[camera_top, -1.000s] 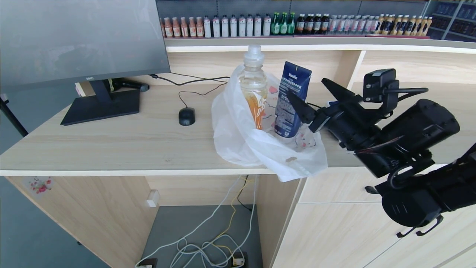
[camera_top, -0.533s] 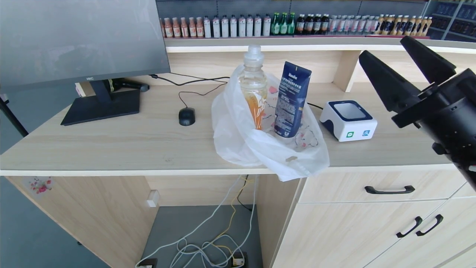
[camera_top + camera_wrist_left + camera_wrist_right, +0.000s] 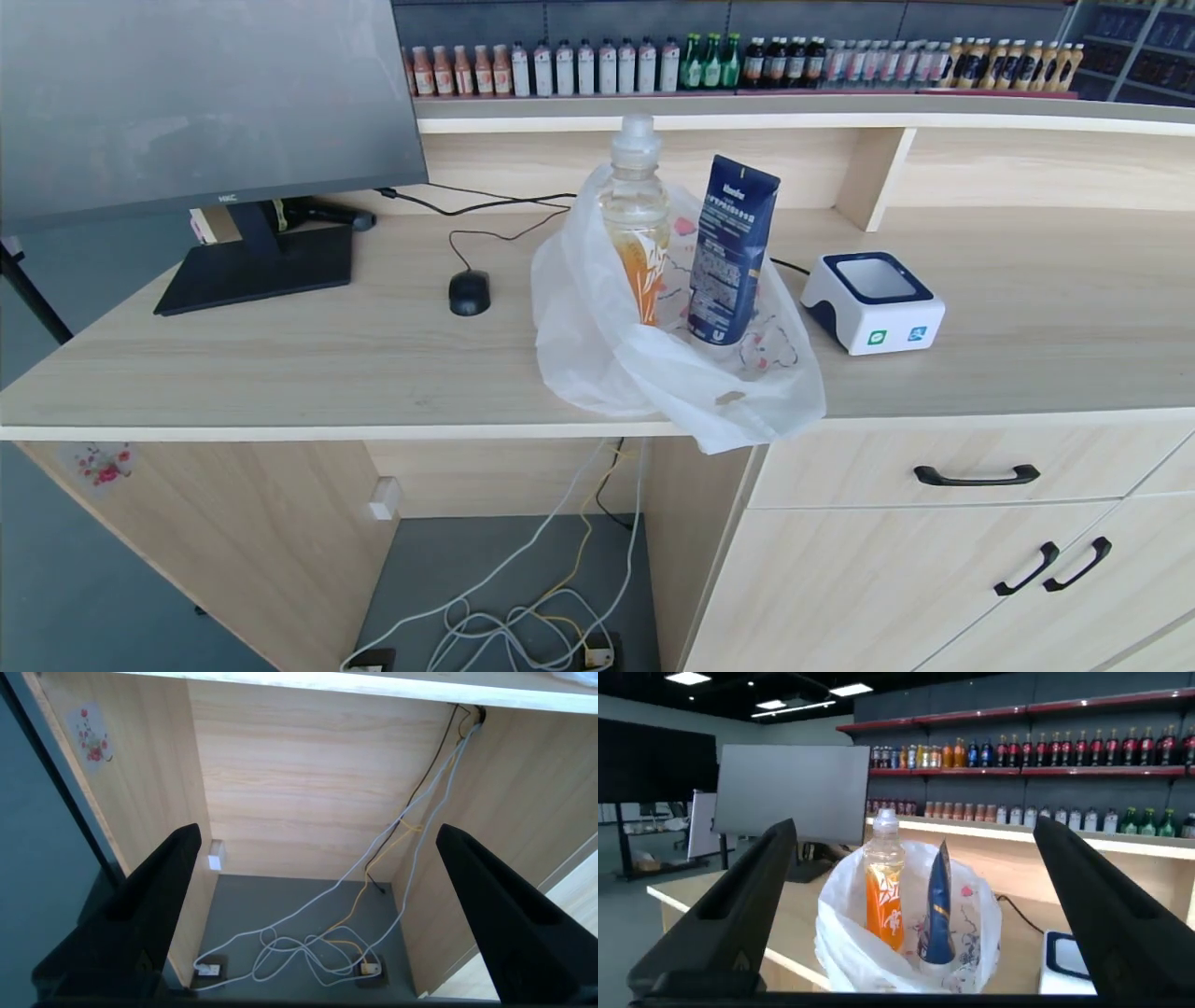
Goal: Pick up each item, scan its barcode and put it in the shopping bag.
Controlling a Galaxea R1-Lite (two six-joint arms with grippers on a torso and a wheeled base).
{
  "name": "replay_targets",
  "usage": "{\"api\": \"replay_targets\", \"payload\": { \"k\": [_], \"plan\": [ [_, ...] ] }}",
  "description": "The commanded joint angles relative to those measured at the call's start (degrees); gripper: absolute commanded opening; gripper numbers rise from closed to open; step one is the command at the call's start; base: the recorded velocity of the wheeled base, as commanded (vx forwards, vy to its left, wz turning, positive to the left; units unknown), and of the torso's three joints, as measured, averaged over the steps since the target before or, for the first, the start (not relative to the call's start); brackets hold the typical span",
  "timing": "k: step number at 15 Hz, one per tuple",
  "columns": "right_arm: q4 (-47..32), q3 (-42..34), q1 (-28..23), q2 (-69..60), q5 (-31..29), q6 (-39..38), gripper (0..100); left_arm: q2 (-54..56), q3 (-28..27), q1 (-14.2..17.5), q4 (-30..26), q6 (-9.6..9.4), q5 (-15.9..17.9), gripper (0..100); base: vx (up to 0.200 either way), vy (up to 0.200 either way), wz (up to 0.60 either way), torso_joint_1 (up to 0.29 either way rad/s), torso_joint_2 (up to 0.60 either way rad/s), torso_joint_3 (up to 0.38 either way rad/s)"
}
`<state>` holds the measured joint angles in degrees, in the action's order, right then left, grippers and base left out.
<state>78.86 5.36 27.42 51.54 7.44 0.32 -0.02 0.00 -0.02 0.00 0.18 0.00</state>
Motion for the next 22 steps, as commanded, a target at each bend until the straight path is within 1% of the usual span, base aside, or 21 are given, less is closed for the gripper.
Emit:
{"api": "replay_targets", "payload": {
  "k": [1,2,3,4,5,6,7,10,11,12,13,14,15,16,17,19,22],
  "plan": [
    [-16.8,-5.4,-0.1,-16.9,-0.8,-1.5,100,0.0,0.0,0.0,0.0,-0.01,0.0,100,0.000,0.000,0.00,0.000,0.00,0.000],
    [-27.0,-5.4,-0.3,-22.5,-1.2,-1.1,100,0.0,0.0,0.0,0.0,-0.01,0.0,100,0.000,0.000,0.00,0.000,0.00,0.000],
    [-33.9,-5.4,-0.5,-26.8,-1.3,-0.5,100,0.0,0.0,0.0,0.0,-0.01,0.0,100,0.000,0.000,0.00,0.000,0.00,0.000],
    [-50.1,-5.4,-0.4,-36.5,-1.2,3.3,100,0.0,0.0,0.0,0.0,0.17,0.0,100,0.000,0.000,0.00,0.000,0.00,0.000],
    [-55.7,-5.3,-0.3,-40.1,-1.2,4.3,100,0.0,0.0,0.0,0.0,0.17,0.0,100,0.000,0.000,0.00,0.000,0.00,0.000],
    [-66.3,-5.3,-0.3,-46.8,-1.1,4.6,100,0.0,0.0,0.0,0.0,0.17,0.0,100,0.000,0.000,0.00,0.000,0.00,0.000],
    [-70.5,-4.7,-0.4,-49.1,-1.2,4.7,100,0.0,0.0,0.0,0.0,0.17,0.0,100,0.000,0.000,0.00,0.000,0.00,0.000],
    [-72.3,-5.4,-0.7,-49.4,-3.0,5.5,100,0.0,0.0,0.0,0.0,0.17,0.0,100,0.000,0.000,0.00,0.000,0.00,0.000],
    [-78.6,-5.4,-0.7,-51.5,-3.6,5.3,100,0.0,0.0,0.0,0.0,0.26,0.0,100,0.000,0.000,0.00,0.000,0.00,0.000],
    [-79.8,-5.1,-0.8,-51.5,-3.9,5.3,100,0.0,0.0,0.0,0.0,0.26,0.0,100,0.000,0.000,0.00,0.000,0.00,0.000],
    [-78.1,-5.4,-1.8,-51.5,-4.4,5.1,100,0.0,0.0,0.0,0.0,0.26,0.0,100,0.000,0.000,0.00,0.000,0.00,0.000],
    [-78.3,-5.4,-5.2,-51.0,-5.1,4.8,100,0.0,0.0,0.0,0.0,0.26,0.0,100,0.000,0.000,0.00,0.000,0.00,0.000],
    [-78.3,-5.4,-11.0,-48.2,-5.9,3.6,100,0.0,0.0,0.0,0.0,0.26,0.0,100,0.000,0.000,0.00,0.000,0.00,0.000],
    [-78.4,-5.4,-14.8,-45.3,-7.3,2.0,100,0.0,0.0,0.0,0.0,0.26,0.0,100,0.000,0.000,0.00,0.000,0.00,0.000],
    [-78.4,-5.4,-19.0,-43.2,-7.5,2.1,100,0.0,0.0,0.0,0.0,0.26,0.0,100,0.000,0.000,0.00,0.000,0.00,0.000],
    [-78.4,-5.4,-24.2,-41.9,-7.5,3.3,100,0.0,0.0,0.0,0.0,0.17,0.0,100,0.000,0.000,0.00,0.000,0.00,0.000],
    [-78.4,-5.4,-25.3,-46.4,-7.5,4.3,100,0.0,0.0,0.0,0.0,0.26,0.0,100,0.000,0.000,0.00,0.000,0.00,0.000]
  ]
}}
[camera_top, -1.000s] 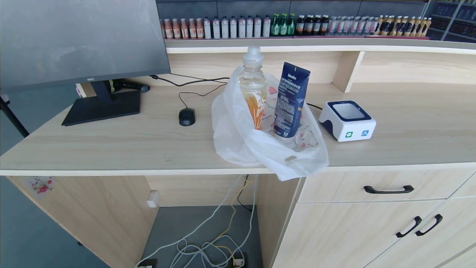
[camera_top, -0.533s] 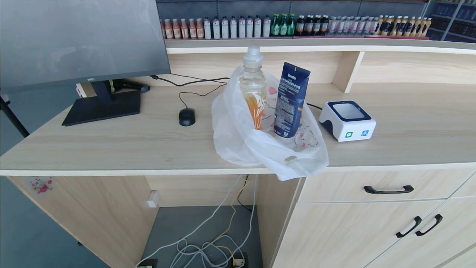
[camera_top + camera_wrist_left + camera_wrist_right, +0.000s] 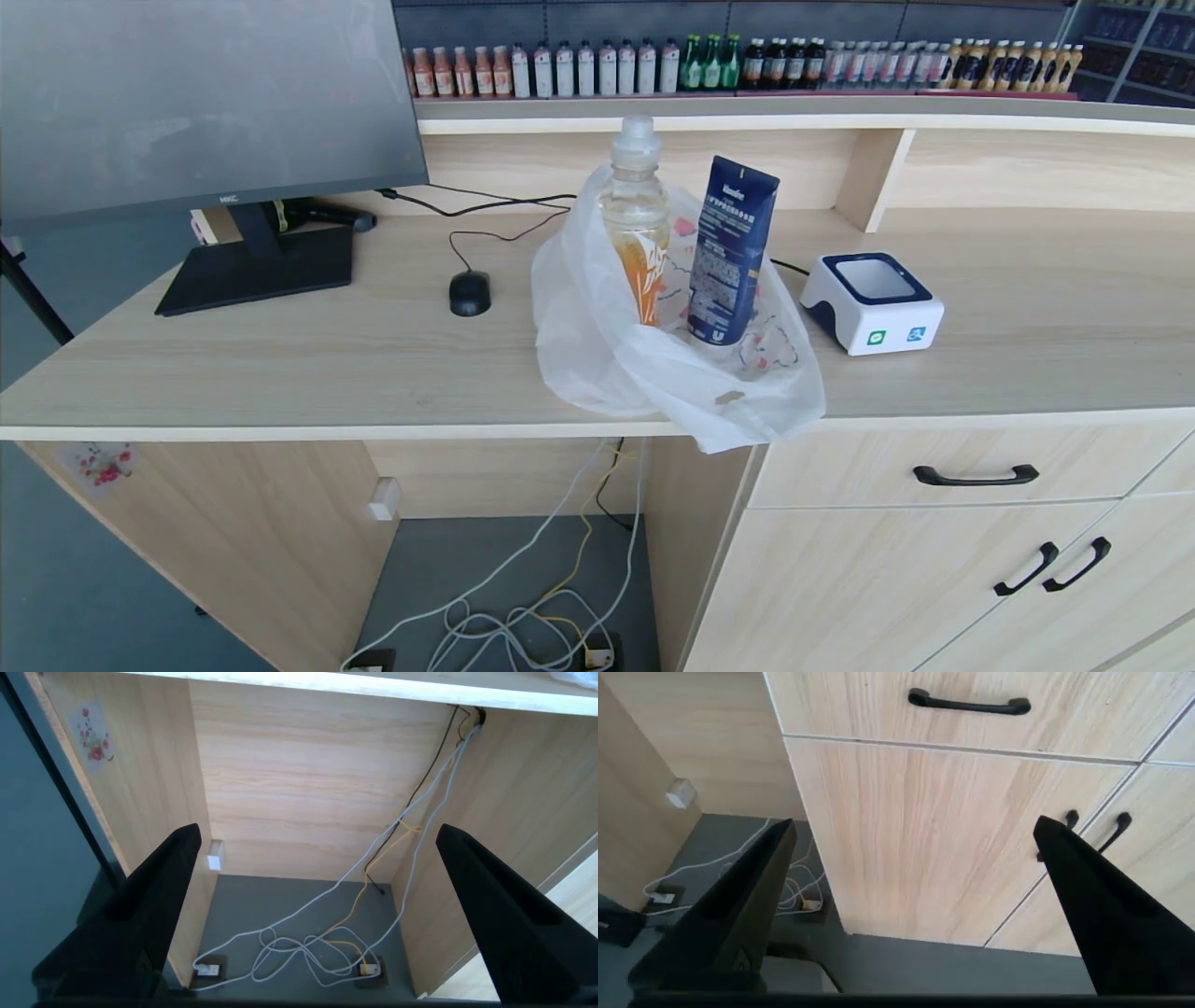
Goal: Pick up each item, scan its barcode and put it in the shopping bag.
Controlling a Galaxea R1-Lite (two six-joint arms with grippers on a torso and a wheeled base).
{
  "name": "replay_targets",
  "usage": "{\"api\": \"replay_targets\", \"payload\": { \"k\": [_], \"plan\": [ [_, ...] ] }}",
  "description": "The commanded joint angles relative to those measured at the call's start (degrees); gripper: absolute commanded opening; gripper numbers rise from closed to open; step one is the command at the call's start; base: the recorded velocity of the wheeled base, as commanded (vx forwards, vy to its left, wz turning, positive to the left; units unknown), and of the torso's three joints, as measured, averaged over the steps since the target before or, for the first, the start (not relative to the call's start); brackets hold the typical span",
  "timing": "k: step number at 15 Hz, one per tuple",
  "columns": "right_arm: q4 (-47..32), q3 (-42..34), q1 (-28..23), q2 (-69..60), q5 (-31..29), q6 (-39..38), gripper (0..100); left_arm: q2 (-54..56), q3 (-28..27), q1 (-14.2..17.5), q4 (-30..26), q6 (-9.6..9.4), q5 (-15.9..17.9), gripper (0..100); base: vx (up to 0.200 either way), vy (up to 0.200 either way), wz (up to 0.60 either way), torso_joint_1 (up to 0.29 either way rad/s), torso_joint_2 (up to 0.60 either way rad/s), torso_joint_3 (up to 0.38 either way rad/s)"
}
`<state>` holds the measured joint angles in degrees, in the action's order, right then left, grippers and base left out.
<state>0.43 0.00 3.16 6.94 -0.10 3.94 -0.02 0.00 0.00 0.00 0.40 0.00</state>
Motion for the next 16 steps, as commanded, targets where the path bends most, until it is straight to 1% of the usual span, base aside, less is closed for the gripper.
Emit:
{"api": "replay_targets", "payload": {
  "k": [1,3,6,8,9,11,12,16],
  "plan": [
    [0.1,0.0,-1.2,-2.8,0.1,0.7,100,0.0,0.0,0.0,0.0,-0.05,0.0,100,0.000,0.000,0.00,0.000,0.00,0.000],
    [0.1,0.0,-1.3,-2.9,0.2,0.7,100,0.0,0.0,0.0,0.0,0.04,0.0,100,0.000,0.000,0.00,0.000,0.00,0.000],
    [0.1,0.0,-1.2,-2.9,0.1,0.6,100,0.0,0.0,0.0,0.0,-0.23,0.0,100,-0.200,0.000,0.00,0.007,0.00,-0.004],
    [0.0,0.0,-1.2,-3.0,0.1,0.5,100,0.0,0.0,0.0,0.0,-0.31,0.0,100,0.000,0.000,0.00,0.000,0.00,0.000],
    [0.0,0.0,-1.2,-2.9,0.1,-0.5,100,0.0,0.0,0.0,0.0,0.13,0.0,100,0.000,0.000,0.00,0.000,0.00,0.000],
    [-0.1,0.0,-1.7,-3.4,0.1,-3.1,100,0.0,0.0,0.0,-0.1,0.30,0.0,100,0.000,-0.200,0.00,0.007,0.01,-0.002],
    [-0.1,0.0,-3.0,-6.6,0.1,-3.8,100,0.0,0.0,0.0,-0.1,0.30,0.0,100,0.000,-0.200,0.00,0.002,0.00,0.002],
    [-0.1,0.0,-3.2,-6.9,0.0,-3.9,100,0.0,0.0,0.0,0.0,0.56,0.0,100,0.000,-0.200,0.00,0.003,0.01,0.000]
  ]
}}
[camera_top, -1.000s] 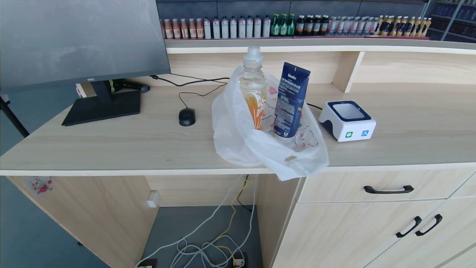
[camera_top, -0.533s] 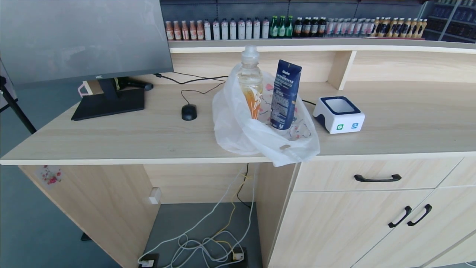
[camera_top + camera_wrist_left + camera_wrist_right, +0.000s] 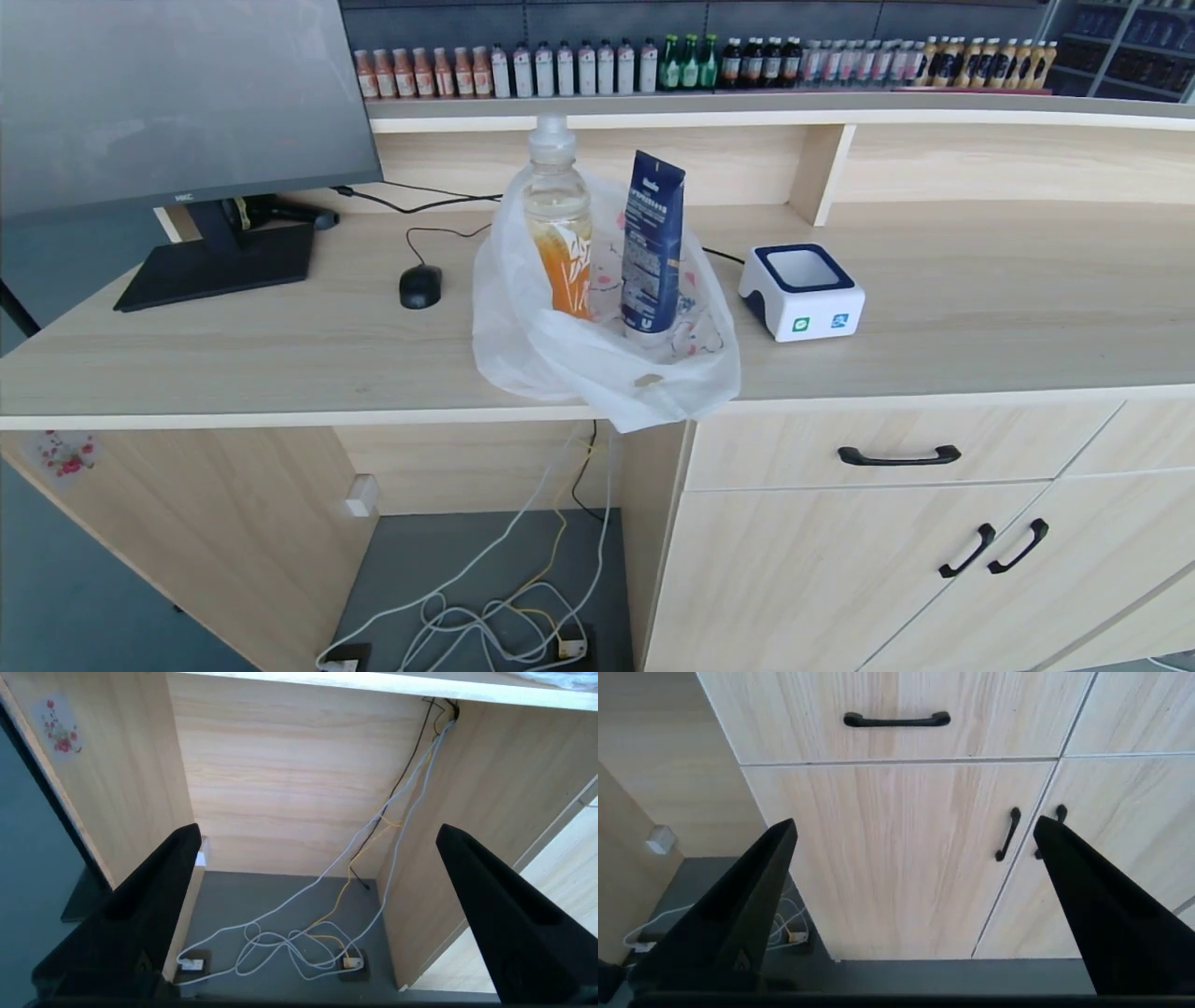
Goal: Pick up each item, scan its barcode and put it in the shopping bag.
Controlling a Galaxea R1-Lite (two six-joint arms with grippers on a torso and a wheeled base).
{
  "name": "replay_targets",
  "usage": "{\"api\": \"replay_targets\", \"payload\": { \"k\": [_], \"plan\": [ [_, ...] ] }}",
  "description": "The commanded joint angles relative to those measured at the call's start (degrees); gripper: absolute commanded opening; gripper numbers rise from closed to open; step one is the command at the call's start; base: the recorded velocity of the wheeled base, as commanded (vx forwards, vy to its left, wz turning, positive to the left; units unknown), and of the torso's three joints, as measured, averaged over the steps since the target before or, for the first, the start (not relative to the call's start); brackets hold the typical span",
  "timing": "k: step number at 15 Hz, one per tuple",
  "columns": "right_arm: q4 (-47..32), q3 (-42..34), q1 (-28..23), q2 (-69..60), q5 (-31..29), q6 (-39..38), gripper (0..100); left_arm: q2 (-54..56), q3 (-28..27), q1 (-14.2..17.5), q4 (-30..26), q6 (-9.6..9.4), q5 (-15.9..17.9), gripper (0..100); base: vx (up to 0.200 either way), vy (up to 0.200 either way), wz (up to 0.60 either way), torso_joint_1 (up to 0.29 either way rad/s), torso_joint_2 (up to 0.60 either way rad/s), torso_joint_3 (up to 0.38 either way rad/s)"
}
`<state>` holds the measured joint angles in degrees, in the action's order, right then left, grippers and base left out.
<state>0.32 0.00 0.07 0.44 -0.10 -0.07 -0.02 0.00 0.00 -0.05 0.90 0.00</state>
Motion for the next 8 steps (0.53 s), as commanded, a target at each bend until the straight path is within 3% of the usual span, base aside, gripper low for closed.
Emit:
{"api": "replay_targets", "payload": {
  "k": [1,8],
  "plan": [
    [0.0,0.0,-0.1,-0.4,0.0,-0.8,100,0.0,0.0,0.0,0.0,0.06,0.0,100,0.000,-0.200,0.00,0.007,0.01,0.002],
    [0.0,0.0,-0.1,-0.4,-0.1,-0.9,100,0.0,0.0,0.0,0.0,0.15,0.0,100,0.000,-0.200,0.00,0.005,0.00,0.000]
  ]
}}
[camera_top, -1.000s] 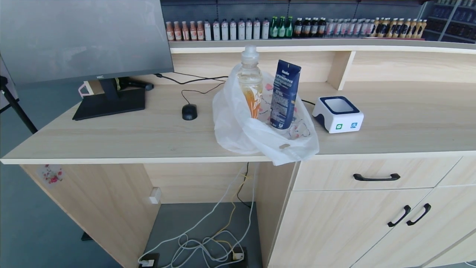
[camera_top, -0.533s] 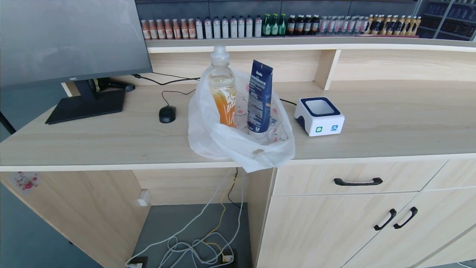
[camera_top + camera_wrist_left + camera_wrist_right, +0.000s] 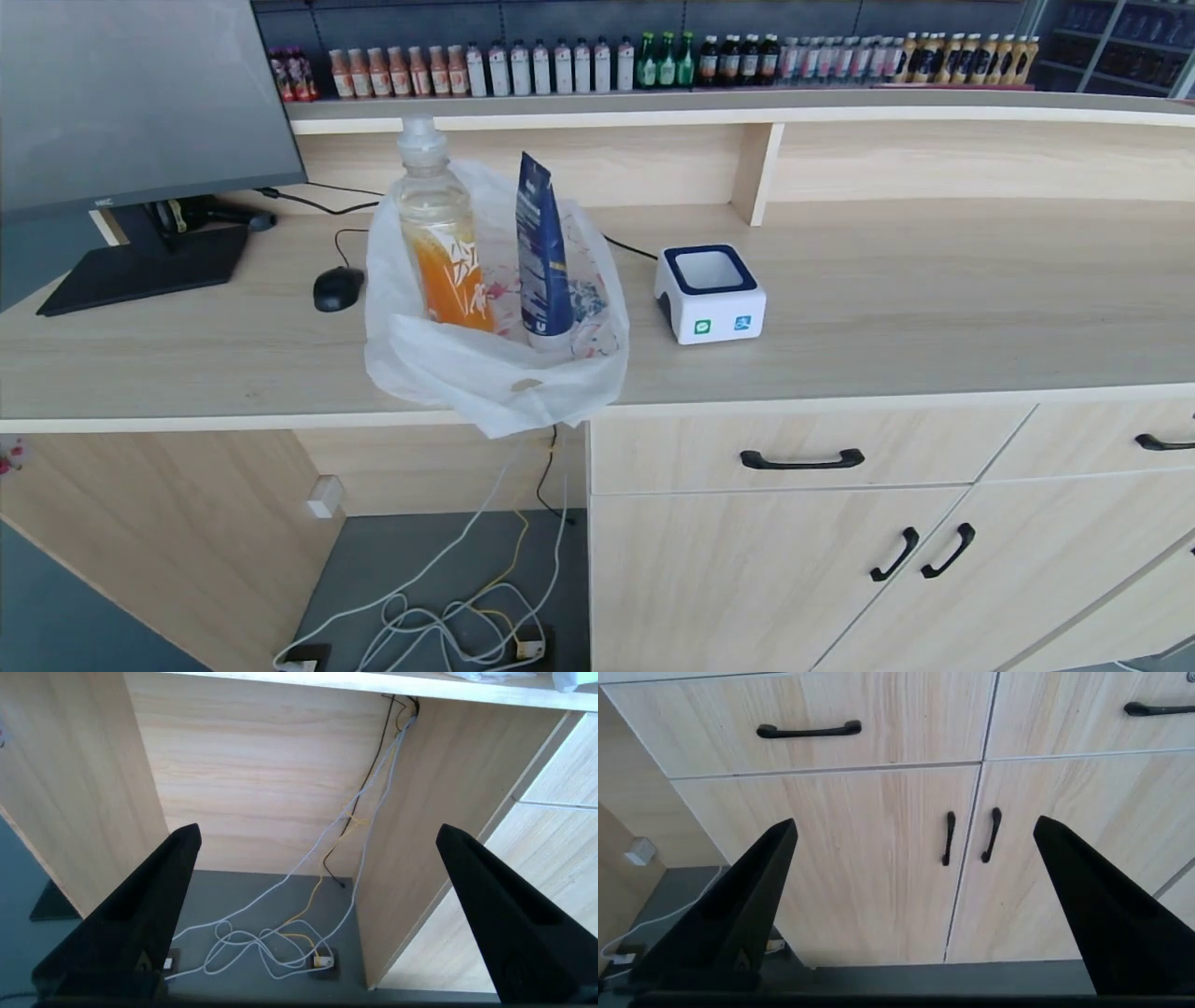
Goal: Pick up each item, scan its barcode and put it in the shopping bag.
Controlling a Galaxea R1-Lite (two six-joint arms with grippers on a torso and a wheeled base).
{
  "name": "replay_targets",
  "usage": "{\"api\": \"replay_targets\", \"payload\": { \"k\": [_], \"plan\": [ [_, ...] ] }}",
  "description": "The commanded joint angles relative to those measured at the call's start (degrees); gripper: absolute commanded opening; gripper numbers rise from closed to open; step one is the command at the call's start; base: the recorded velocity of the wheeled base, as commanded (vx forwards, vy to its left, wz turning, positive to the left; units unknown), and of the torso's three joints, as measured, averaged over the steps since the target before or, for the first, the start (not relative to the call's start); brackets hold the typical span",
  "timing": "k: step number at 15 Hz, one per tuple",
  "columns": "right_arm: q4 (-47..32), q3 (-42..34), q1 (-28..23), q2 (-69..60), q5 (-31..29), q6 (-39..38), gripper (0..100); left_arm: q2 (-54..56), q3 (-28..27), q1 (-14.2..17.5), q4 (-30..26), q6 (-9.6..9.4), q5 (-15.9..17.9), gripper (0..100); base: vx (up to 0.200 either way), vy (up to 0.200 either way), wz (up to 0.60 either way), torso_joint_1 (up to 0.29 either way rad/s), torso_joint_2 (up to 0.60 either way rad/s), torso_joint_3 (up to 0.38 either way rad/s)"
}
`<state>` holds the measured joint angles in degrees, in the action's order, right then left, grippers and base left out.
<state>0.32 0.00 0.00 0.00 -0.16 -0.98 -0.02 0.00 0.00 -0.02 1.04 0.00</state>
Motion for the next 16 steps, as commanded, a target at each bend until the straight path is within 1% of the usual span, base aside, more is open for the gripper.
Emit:
{"api": "replay_targets", "payload": {
  "k": [1,6,13,16],
  "plan": [
    [0.0,0.0,0.0,0.0,0.0,0.0,100,0.0,0.0,0.0,-0.1,0.02,0.0,100,0.000,-0.200,0.00,-0.002,0.00,0.002],
    [0.0,0.0,0.0,0.0,0.0,-0.1,100,0.0,0.0,0.0,0.0,-0.07,0.0,100,0.000,-0.200,0.00,-0.001,0.00,0.005],
    [0.0,0.0,0.0,0.0,0.0,0.3,100,0.0,0.0,0.0,0.0,-0.33,0.0,100,0.000,0.000,0.00,0.000,0.00,0.000],
    [0.0,0.0,0.0,0.0,0.0,0.2,100,0.0,0.0,0.0,0.0,-0.33,0.0,100,0.200,0.000,0.00,0.001,0.00,0.002]
  ]
}}
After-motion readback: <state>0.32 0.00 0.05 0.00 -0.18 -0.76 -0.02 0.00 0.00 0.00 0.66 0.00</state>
